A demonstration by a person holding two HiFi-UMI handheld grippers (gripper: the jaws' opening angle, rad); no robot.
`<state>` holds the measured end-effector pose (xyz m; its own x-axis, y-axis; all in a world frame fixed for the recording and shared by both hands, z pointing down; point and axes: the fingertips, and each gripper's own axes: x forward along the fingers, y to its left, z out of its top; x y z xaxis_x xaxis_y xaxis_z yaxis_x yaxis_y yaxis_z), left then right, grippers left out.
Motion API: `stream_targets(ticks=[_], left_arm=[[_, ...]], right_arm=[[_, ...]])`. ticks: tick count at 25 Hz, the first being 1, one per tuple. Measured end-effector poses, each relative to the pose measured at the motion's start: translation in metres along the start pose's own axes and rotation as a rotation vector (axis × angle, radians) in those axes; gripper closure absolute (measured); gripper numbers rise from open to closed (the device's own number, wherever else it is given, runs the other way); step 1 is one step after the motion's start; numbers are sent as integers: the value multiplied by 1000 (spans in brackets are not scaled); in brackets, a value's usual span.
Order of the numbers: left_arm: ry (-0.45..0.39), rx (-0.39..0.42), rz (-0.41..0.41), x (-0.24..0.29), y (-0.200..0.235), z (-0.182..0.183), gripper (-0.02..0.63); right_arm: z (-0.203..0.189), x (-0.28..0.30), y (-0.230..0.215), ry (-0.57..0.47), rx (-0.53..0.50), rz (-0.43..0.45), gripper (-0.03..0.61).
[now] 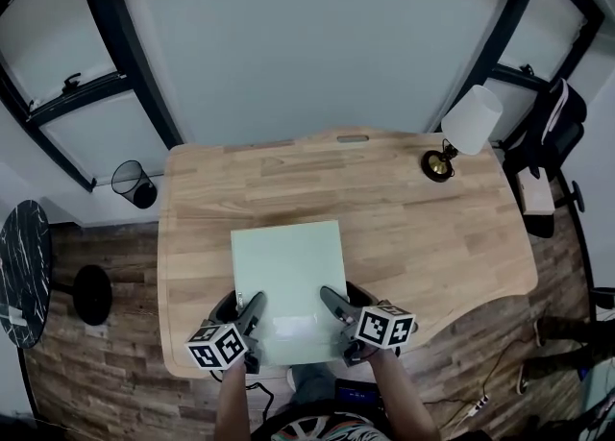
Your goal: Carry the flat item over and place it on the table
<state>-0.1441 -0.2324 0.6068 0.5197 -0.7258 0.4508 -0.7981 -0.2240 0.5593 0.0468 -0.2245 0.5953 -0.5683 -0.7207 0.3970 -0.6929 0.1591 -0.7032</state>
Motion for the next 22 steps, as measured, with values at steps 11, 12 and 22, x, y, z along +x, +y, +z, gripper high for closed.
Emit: stream_targets(ticks=[11,12,22], left_arm=[[60,-43,42,23,30,-19,308],[66,-44,44,25,32,-19,308],[114,-67,62,46,49,-32,311]], right_arm=[[-15,31,-27,74,48,-16,272],[-17,33,-29,78,54,-20,272],[-27,51,-52,118,92,-54,272]])
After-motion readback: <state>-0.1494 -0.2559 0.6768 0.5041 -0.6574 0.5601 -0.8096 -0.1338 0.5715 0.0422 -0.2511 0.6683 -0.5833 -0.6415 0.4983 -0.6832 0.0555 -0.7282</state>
